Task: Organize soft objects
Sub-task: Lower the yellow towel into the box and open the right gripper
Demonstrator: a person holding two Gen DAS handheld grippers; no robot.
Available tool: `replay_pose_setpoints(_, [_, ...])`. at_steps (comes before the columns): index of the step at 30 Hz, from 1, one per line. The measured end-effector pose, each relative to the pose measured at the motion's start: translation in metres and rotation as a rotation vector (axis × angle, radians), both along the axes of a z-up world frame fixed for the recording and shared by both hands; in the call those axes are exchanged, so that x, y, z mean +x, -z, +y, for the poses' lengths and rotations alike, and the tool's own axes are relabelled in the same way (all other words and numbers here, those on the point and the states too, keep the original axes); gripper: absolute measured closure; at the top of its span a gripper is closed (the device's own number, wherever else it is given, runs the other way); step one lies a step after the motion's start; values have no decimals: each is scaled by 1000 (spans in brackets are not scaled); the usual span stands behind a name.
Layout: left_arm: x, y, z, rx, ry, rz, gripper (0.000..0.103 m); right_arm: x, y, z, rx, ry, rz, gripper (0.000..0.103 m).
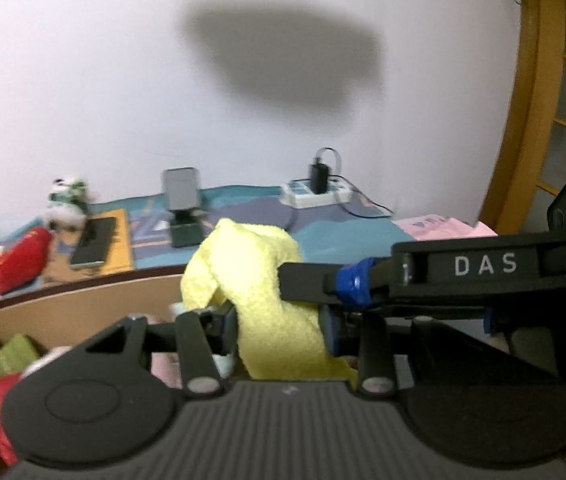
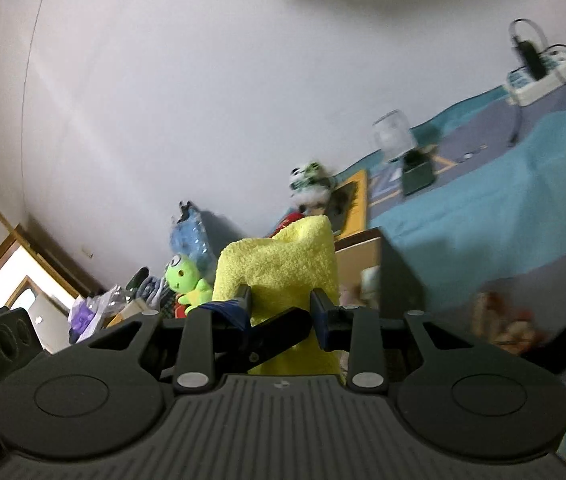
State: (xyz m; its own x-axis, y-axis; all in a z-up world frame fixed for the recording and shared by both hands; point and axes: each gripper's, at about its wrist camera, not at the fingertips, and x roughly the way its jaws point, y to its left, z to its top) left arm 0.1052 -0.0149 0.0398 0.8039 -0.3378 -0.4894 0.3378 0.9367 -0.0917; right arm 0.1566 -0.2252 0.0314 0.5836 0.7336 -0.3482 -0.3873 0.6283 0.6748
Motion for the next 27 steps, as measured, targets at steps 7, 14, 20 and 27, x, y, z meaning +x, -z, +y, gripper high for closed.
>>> replay_pose_setpoints(7, [10, 17, 61, 5, -60, 41, 70, 16, 15, 62, -17, -47, 34, 88])
replay_pose_setpoints(14, [29, 49, 104, 51, -117, 135, 69, 23, 38, 115, -101, -88, 62, 88])
replay_pose_setpoints(20, [40, 74, 123, 106, -163, 226, 61, 29, 57, 148, -194, -117, 100, 88])
replay_pose_setpoints(27, [44, 74, 138, 125, -203, 281, 47, 31, 64, 161, -231, -120, 155, 86])
